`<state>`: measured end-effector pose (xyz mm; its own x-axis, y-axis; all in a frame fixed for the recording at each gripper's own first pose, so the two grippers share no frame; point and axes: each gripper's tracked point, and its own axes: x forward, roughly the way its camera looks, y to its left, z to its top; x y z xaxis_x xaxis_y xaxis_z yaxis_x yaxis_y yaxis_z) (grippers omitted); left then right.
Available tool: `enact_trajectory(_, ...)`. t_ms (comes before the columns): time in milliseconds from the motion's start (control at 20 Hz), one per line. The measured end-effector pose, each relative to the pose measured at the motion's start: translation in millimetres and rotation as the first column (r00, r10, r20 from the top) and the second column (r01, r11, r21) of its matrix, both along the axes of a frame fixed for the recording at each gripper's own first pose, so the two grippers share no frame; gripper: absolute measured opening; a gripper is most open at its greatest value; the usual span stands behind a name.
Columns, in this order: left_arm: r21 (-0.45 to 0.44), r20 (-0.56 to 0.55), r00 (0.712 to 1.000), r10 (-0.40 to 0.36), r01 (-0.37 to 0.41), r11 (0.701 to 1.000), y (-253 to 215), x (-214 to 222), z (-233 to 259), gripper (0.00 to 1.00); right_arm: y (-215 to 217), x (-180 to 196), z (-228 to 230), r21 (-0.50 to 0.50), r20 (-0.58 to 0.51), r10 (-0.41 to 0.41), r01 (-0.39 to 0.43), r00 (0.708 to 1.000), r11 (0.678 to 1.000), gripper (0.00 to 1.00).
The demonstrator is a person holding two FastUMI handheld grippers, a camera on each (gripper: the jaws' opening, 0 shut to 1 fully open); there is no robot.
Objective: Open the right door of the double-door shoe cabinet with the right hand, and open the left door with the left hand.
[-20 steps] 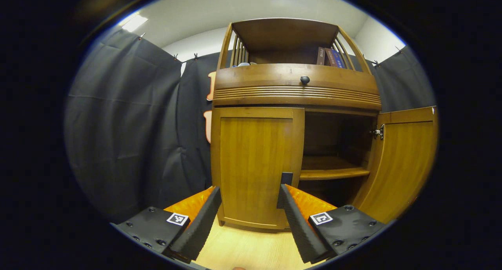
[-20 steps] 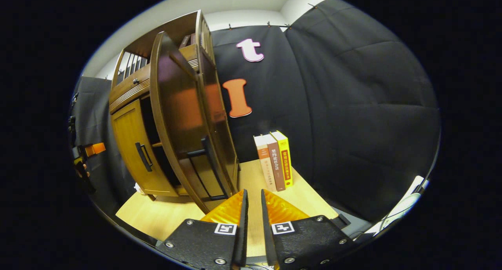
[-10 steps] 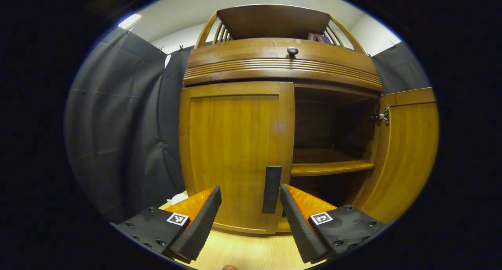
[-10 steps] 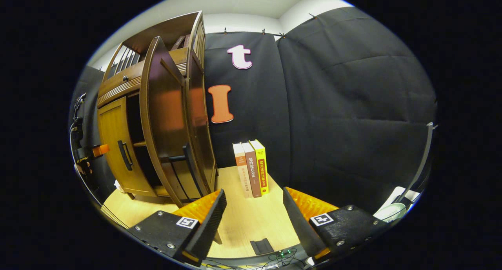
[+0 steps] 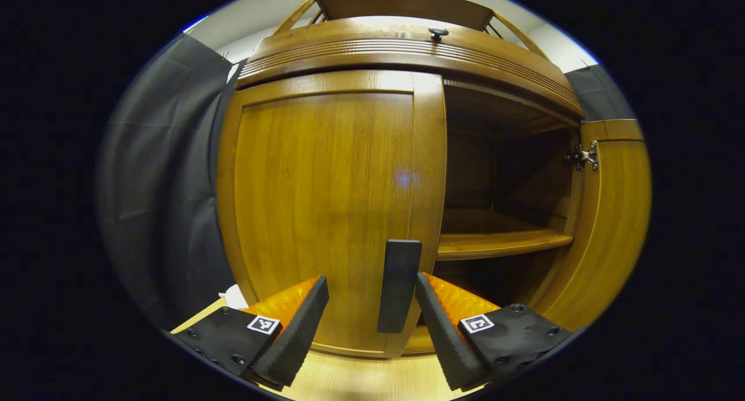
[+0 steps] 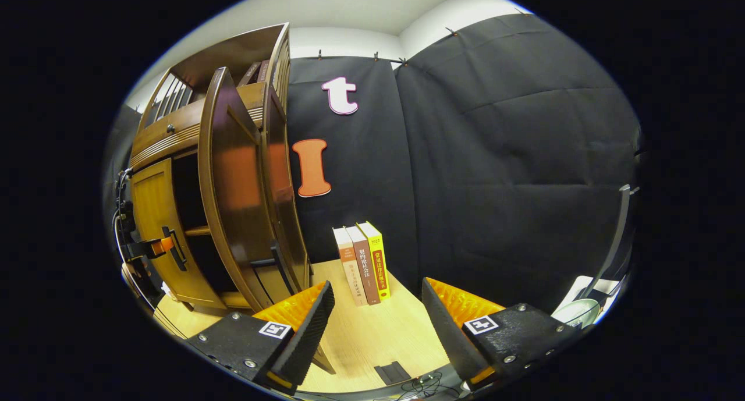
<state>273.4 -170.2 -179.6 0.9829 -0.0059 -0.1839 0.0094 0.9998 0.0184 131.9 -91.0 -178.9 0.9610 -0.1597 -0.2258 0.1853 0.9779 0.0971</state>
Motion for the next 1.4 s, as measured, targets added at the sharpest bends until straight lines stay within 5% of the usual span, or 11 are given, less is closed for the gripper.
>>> enact_trajectory(250,0.011,-0.005,1.0,-0.028,0.028,1.0,-4.4,15.3,-15.5,0.95,2.0,-0.6,1.8,-0.013,-0.003,-0.014,0.014,1.0,1.0,0.99)
enact_trajectory(350,0.002,0.004,0.999,-0.051,0.051,0.999,-7.5,20.6,-16.9,0.89,2.6,-1.8,1.8,-0.023,-0.006,-0.014,0.014,1.0,1.0,0.99)
enact_trajectory(650,0.029,0.056,0.992,-0.11,0.108,0.994,-25.6,23.1,-15.5,0.45,5.4,-4.9,5.0,-0.033,-0.006,-0.004,0.004,1.0,0.999,0.99)
enact_trajectory(1200,0.02,0.074,0.989,-0.126,0.124,0.992,-20.1,-1.5,-11.6,0.24,12.9,-8.8,16.6,-0.074,0.009,0.071,-0.071,0.997,0.995,0.99)
enact_trajectory(1400,-0.016,0.068,0.989,-0.131,0.133,0.991,-6.0,-39.5,-10.0,0.25,23.6,-13.4,22.1,-0.083,0.015,0.137,-0.135,0.99,0.987,0.92)
